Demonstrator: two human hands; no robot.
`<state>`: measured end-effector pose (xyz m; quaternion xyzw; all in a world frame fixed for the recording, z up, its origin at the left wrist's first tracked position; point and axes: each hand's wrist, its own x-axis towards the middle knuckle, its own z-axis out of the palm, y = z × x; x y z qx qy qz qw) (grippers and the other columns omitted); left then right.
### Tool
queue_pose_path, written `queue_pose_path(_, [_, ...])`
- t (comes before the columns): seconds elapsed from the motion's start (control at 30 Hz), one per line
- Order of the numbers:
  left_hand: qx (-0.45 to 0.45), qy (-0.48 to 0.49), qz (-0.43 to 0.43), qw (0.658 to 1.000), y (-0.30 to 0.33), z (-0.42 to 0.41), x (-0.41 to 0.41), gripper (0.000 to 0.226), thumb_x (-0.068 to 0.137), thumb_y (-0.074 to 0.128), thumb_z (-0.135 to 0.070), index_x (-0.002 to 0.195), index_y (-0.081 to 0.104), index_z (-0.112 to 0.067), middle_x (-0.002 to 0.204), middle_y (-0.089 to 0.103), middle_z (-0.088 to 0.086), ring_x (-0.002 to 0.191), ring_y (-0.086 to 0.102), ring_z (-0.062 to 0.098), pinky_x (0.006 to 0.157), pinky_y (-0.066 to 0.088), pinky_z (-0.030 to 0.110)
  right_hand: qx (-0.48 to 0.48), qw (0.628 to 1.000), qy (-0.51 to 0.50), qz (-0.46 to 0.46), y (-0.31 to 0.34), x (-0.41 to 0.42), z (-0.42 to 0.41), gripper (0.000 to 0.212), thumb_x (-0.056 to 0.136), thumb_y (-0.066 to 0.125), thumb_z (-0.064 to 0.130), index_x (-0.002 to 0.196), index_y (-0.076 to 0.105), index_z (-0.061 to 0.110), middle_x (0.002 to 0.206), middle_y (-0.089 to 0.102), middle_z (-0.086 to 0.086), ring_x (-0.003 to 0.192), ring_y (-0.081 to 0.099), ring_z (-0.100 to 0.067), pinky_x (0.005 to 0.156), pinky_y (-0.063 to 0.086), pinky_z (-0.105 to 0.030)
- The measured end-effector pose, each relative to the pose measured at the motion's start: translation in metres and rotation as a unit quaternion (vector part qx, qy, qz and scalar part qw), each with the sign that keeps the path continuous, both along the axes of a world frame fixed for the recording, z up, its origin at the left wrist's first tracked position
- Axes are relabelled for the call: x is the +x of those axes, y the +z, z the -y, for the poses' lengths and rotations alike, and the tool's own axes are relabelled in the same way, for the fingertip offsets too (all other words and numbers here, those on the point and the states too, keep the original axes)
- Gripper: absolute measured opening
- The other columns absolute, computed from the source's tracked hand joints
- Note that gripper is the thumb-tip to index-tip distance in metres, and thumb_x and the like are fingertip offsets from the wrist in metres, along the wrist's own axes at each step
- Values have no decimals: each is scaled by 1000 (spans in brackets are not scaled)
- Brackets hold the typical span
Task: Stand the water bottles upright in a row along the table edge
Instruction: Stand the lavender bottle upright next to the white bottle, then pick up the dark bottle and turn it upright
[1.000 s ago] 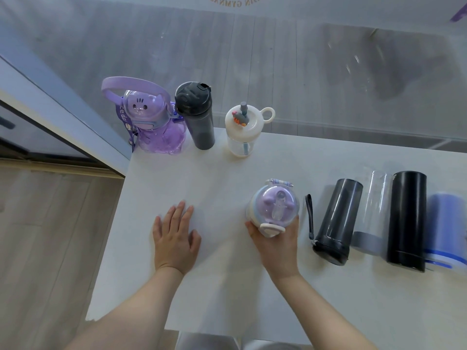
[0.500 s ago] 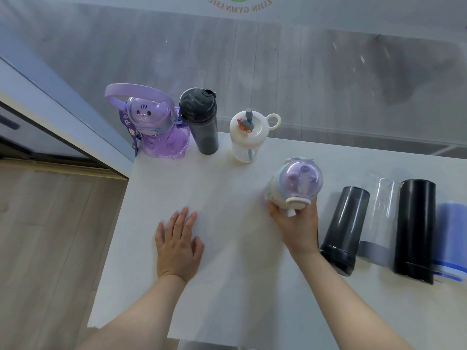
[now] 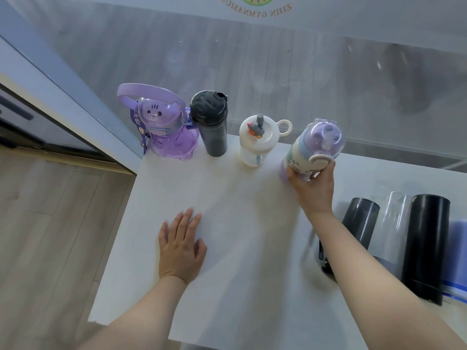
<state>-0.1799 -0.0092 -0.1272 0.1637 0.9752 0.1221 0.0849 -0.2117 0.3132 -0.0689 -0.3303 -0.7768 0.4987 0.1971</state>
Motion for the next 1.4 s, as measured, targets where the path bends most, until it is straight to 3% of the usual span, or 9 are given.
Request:
queue_pose_path(0.07, [-1,0,0,1000,0,0,0,61,83,38,-32,143,40,-22,153,36,1,141,31,22,116,17,51,-4,1000,5,0,1,-5,-3,76,64,83,44,123,47,13,118,57,4,100,57,-9,77,40,-5])
queue_pose_path(0.27, [7,2,-1,1000,-2,1,0,60,83,39,-32,143,41,-22,153,36,0,141,32,21,116,17,51,-4,1000,6,6,2,-13,-6,75,61,77,53,118,45,16,111,57,7,94,59,-10,80,47,-23])
queue_pose_path(0.7, [2,-8,13,1000,0,1,0,61,83,38,-32,143,41,-21,154,35,1,142,29,22,116,16,52,-31,996,51,62,12,-5,-16,65,70,83,37,119,41,26,115,53,13,91,50,23,72,37,1])
queue_pose_path(0.83, [-7,-13,21,1000,1,0,1,64,81,36,-31,143,39,-18,153,35,4,140,30,25,115,14,54,-26,989,83,121,13,16,-24,84,76,81,35,142,32,20,143,41,5,127,43,-10,102,38,-27])
queue_pose_path(0.9, [-10,-14,27,999,1,-2,1,64,81,34,-30,143,38,-17,153,36,7,140,31,26,114,13,54,-16,985,65,158,17,36,-24,85,81,77,34,147,28,15,150,37,-2,132,41,-18,106,37,-35])
queue_pose_path(1.07, [-16,-17,33,999,2,-2,1,65,80,33,-30,143,37,-15,152,36,10,139,29,28,113,12,55,91,977,75,179,32,97,-26,53,90,62,11,140,43,10,142,47,-4,132,42,-20,105,31,-26])
queue_pose_path(1.17, [-16,-26,28,999,3,-2,3,67,79,34,-32,143,37,-13,152,35,12,139,27,30,114,4,50,198,938,162,232,33,134,-32,45,88,57,-1,132,51,6,140,48,-12,134,40,-28,111,28,-31])
queue_pose_path(1.27, [-8,-7,23,1000,5,-8,2,70,75,35,-35,140,39,-8,149,38,16,137,29,34,114,3,44,253,904,212,273,30,161,-37,49,83,51,-10,130,55,5,145,44,-17,137,37,-34,115,30,-42])
queue_pose_path(1.4, [7,-48,26,998,9,-33,12,67,71,38,-33,132,47,-7,142,47,19,131,39,35,109,18,48,212,917,191,280,37,184,-38,65,81,42,-14,139,46,15,156,27,-5,143,24,-24,111,35,-36])
